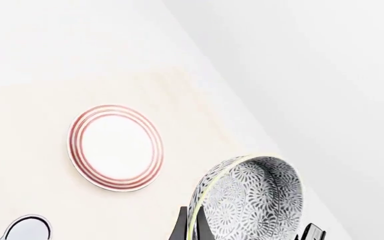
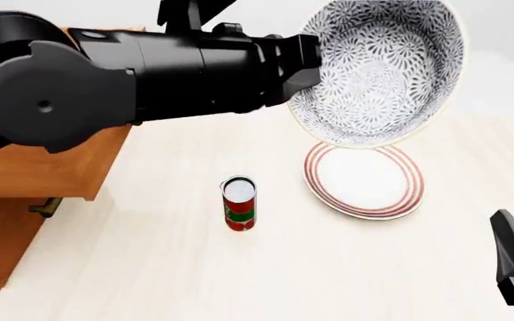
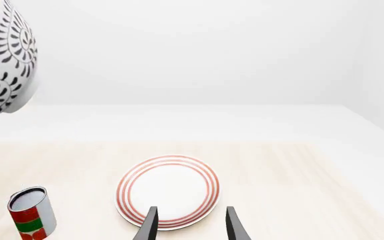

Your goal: Put the bowl in the top drawer of the cabinet.

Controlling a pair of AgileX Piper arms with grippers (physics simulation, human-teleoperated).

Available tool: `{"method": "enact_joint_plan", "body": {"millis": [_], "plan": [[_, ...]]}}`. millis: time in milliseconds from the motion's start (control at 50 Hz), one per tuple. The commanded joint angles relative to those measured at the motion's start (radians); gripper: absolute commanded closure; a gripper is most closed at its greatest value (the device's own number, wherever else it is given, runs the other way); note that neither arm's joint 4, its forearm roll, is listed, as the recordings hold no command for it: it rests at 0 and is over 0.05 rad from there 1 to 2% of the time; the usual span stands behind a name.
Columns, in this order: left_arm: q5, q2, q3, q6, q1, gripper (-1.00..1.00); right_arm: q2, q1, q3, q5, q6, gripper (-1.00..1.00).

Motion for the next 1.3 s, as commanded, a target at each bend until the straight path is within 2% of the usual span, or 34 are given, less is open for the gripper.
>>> {"method": "enact_joint_plan", "body": {"millis": [20, 720, 1300], "plan": [[0.053, -0.014, -0.051, 0.026, 0.026, 1.00, 0.003, 0.000, 0.000, -0.003, 0.000, -1.00], [0.168, -0.064, -0.150, 0.052, 0.132, 1.00, 0.003, 0.000, 0.000, -0.003, 0.000, -1.00], [0.298, -0.122, -0.257, 0.088, 0.271, 1.00, -0.003, 0.000, 0.000, 0.003, 0.000, -1.00]]}}
